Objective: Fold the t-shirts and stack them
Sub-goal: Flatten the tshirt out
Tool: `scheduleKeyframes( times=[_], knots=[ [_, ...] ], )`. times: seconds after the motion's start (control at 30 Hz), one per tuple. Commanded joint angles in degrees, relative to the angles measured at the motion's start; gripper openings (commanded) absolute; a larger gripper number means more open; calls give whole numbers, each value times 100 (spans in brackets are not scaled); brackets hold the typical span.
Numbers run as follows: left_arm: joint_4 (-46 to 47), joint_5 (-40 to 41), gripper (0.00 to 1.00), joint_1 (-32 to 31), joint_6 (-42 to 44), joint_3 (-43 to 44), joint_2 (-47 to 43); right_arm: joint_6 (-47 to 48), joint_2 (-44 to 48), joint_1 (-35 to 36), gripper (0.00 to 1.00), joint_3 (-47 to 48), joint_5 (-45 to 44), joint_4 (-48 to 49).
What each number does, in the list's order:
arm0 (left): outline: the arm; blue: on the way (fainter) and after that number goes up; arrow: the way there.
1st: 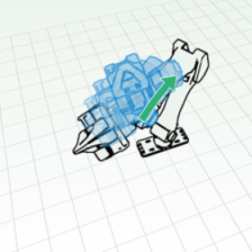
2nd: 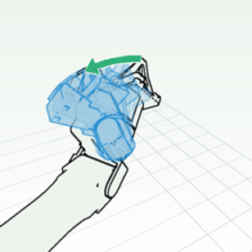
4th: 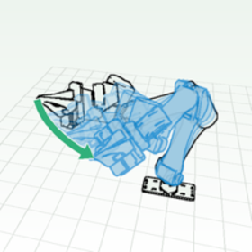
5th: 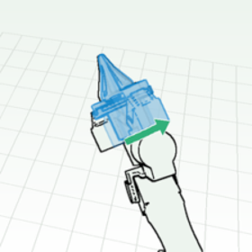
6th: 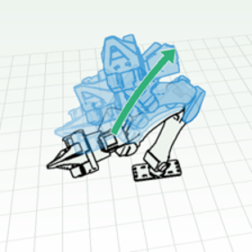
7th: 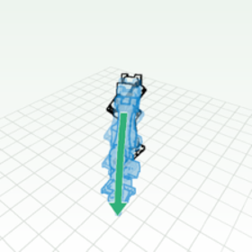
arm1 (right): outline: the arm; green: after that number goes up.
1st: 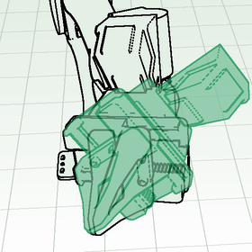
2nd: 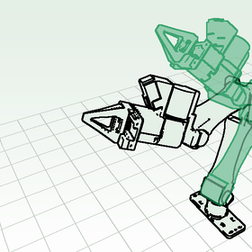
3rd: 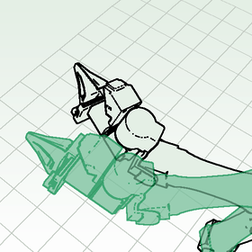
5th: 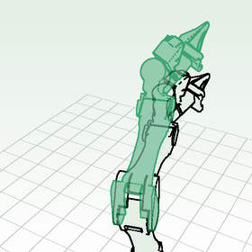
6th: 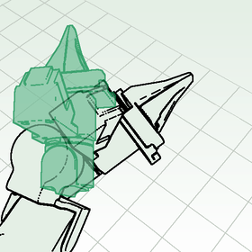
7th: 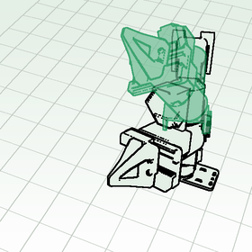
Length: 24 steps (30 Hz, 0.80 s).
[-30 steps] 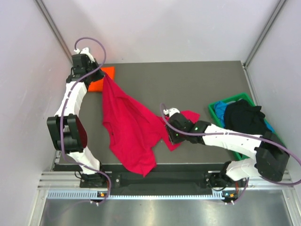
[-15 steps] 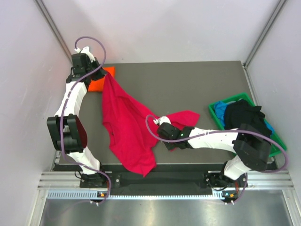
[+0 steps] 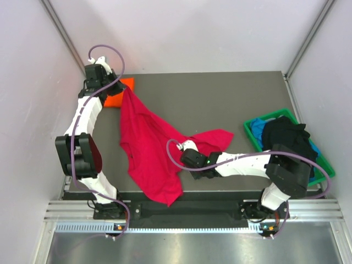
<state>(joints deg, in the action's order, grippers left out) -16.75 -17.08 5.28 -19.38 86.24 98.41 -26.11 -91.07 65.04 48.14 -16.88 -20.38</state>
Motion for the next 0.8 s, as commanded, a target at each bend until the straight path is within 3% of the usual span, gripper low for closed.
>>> scheduleKeyframes(
  times=[0.0,0.77],
  knots=[
    [322,-23,0,52,13,51,-103,-202,-236,158,27,29,-455,-247],
    [392,-129,0,43,4,-178,-138,-351,10,343,25,82,-597,-713]
  ],
)
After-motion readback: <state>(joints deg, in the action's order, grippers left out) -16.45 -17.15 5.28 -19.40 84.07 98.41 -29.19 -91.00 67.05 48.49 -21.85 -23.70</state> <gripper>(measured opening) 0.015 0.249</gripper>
